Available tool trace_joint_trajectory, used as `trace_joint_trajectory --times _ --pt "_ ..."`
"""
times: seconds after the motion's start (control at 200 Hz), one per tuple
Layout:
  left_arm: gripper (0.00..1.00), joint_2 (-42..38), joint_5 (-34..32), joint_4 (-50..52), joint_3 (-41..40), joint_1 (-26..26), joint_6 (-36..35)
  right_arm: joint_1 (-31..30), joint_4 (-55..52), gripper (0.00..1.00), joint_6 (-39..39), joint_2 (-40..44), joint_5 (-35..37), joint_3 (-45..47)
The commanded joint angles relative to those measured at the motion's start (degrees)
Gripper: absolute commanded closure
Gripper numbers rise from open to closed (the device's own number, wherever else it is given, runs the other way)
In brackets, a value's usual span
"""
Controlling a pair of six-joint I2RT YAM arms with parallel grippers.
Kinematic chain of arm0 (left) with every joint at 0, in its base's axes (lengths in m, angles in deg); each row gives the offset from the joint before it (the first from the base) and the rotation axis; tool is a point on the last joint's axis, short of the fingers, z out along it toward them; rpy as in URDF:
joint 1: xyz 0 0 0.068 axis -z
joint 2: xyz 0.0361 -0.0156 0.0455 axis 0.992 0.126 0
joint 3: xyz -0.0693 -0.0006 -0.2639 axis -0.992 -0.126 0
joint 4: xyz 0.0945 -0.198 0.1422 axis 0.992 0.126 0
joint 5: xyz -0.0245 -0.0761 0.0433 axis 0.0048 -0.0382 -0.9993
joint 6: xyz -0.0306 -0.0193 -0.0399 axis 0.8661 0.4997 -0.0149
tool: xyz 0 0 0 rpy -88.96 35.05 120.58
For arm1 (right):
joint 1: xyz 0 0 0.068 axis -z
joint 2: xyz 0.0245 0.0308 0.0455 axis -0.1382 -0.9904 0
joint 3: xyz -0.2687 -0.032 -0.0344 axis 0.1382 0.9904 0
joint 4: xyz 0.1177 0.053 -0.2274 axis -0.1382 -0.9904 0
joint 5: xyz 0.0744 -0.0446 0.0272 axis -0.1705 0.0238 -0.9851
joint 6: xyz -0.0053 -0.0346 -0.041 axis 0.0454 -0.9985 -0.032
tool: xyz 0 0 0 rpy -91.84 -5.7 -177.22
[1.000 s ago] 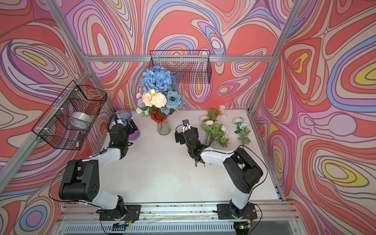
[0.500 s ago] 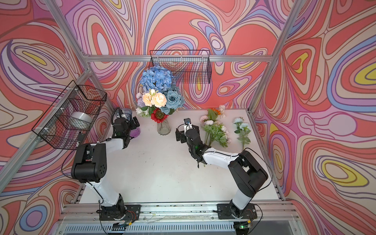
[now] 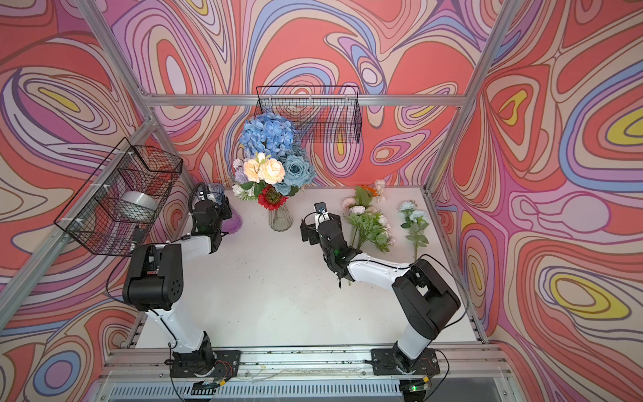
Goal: Arrange flowers in a vase
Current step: Pick up the vase from the top-left of the table.
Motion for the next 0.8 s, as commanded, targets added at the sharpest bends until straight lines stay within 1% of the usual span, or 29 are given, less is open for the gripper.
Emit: trace_joint_trajectory --times 0.0,0.07,0.095,0.16,0.23,0.371,0.476,0.541,0.651,0.741,0.796 --pt "0.58 -0.4 0.9 -0.8 0.4 0.0 -0.2 -0.2 -0.4 0.02 -0.5 1.9 0.7 0.4" --pt "0.67 -1.0 1.6 -0.4 0.2 -0.1 0.4 -0.2 -0.1 0.02 -0.6 2.1 0.7 0.5" --pt "0.71 -1.3 1.9 -0.3 0.1 -0.1 0.6 -0.2 0.0 0.02 -0.6 2.0 0.8 0.6" --pt "0.83 -2.2 2.8 0.1 -0.6 0.0 1.3 -0.2 0.2 0.02 -1.0 2.1 1.1 0.7" --pt "1.0 -3.8 2.5 0.1 -2.0 0.0 2.7 -0.2 1.1 0.02 -1.5 2.2 1.7 1.2" --pt "1.0 -8.0 0.2 -1.6 -7.3 0.8 5.7 -0.1 1.7 0.02 -2.4 2.8 2.1 1.9" --pt "1.0 -11.7 -2.4 -1.3 -10.6 2.8 4.3 -0.1 -0.5 0.02 -3.0 3.3 3.3 1.1" --pt "1.0 -14.4 -5.7 -0.1 -12.3 5.4 2.1 -0.1 -1.0 0.02 -3.1 3.6 4.4 1.2" --pt "1.0 -20.0 -10.9 0.5 -16.4 11.3 -1.5 -0.1 -0.8 0.02 -3.2 4.5 6.6 1.9" --pt "1.0 -24.6 -15.8 1.7 -19.7 16.6 -3.1 -0.1 -0.4 0.02 -3.8 5.2 8.6 2.5" --pt "1.0 -27.4 -17.2 2.9 -21.5 19.5 -3.5 0.0 -1.3 0.02 -3.9 5.3 10.5 2.2"
